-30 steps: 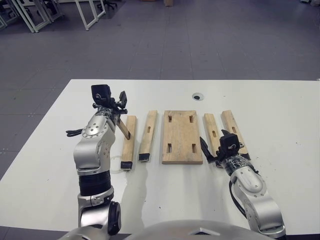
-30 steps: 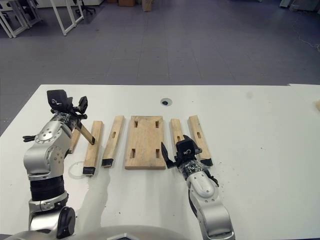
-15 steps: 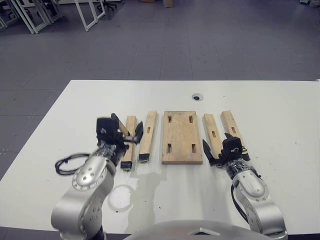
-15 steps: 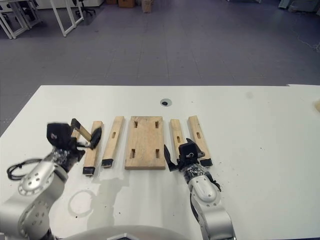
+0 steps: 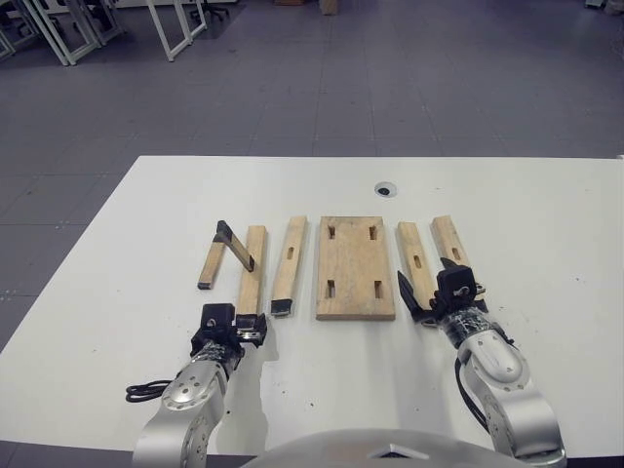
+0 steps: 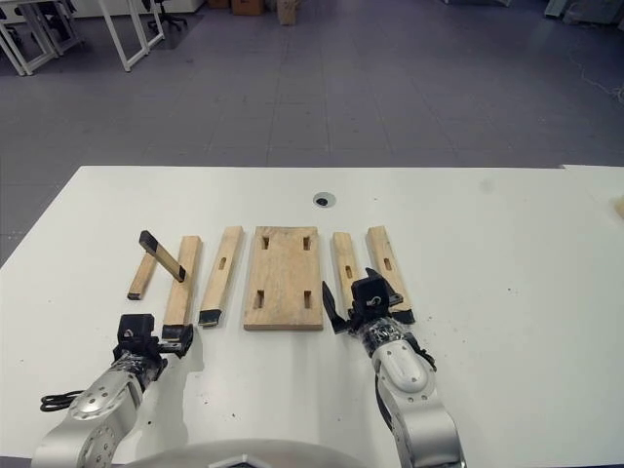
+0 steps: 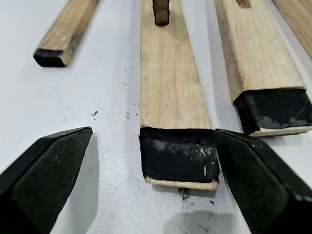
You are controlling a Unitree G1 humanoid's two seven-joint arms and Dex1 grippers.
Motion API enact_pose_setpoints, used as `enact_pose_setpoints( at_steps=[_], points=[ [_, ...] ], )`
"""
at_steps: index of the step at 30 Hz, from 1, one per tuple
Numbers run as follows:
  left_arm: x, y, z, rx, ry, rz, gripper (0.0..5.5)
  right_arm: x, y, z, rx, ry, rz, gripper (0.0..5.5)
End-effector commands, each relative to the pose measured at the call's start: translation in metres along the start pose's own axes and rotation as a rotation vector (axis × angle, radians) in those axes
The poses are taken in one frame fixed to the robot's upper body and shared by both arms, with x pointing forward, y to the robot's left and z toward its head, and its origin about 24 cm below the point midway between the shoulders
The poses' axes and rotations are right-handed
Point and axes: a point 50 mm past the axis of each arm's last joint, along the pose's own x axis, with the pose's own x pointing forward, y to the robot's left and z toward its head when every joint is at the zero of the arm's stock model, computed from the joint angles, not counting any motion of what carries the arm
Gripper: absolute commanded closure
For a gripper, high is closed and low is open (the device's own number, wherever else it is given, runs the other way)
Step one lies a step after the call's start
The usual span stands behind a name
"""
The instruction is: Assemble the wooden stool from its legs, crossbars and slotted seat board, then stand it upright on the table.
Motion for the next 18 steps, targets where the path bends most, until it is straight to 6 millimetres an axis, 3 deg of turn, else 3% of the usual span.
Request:
enact_pose_setpoints(
  at_steps=[1,9,18],
  points=[
    [0.018,-0.001,-0.004,0.035,0.036,-0.023,0.9,0.002,-0.002,0.003,-0.012,-0.002,0.0,1.02],
    [0.014,-0.002,-0.03,-0.094,0.14,0.054,2.04,0.001,-0.006,0.005,-0.022,0.004,-0.006,1.02],
    [0.017,0.0,-0.03,-0.09,0.137,0.082,3.44,0.002,-0.011,0.006,-0.014,0.014,-0.02,1.02]
  ],
)
